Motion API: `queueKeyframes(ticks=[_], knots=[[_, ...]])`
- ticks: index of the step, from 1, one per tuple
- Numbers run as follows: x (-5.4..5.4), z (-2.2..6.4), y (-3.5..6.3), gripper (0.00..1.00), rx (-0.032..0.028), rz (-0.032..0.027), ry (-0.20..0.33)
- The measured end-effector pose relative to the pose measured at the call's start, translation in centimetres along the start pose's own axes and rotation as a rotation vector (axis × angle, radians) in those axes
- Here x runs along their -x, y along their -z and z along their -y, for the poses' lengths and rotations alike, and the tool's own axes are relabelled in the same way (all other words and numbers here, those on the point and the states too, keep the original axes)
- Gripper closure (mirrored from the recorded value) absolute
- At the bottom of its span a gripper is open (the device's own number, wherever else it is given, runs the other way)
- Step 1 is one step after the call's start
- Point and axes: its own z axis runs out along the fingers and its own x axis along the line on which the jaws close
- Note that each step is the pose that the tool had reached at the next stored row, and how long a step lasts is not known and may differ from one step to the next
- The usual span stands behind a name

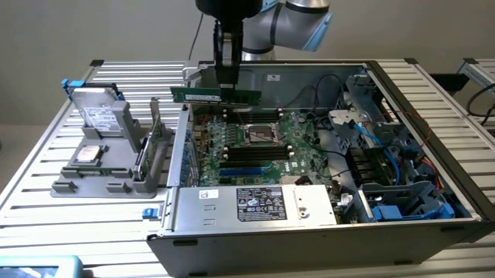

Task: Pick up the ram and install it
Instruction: 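Pick up the ram and move it above insertion slot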

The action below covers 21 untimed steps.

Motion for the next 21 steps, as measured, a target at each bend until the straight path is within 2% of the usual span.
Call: queueKeyframes(ticks=[4, 6, 9, 12, 15, 19, 21], knots=[[0.6, 1.53, -0.21, 0.86, -0.0004, 0.0, 0.0], [1.0, 2.06, -0.33, 0.86, -0.0027, 0.0002, 0.0], [1.5, 2.76, -0.44, 0.86, -0.0098, 0.0005, 0.0], [2.0, 3.65, -0.58, 0.86, -0.0119, 0.0009, 0.0], [2.3, 3.89, -0.73, 0.86, -0.0152, 0.0017, 0.003], [2.6, 3.99, -0.89, 0.86, -0.0251, 0.0045, 0.01], [2.9, 4.11, -1.01, 0.86, -0.0268, 0.0046, 0.011]])
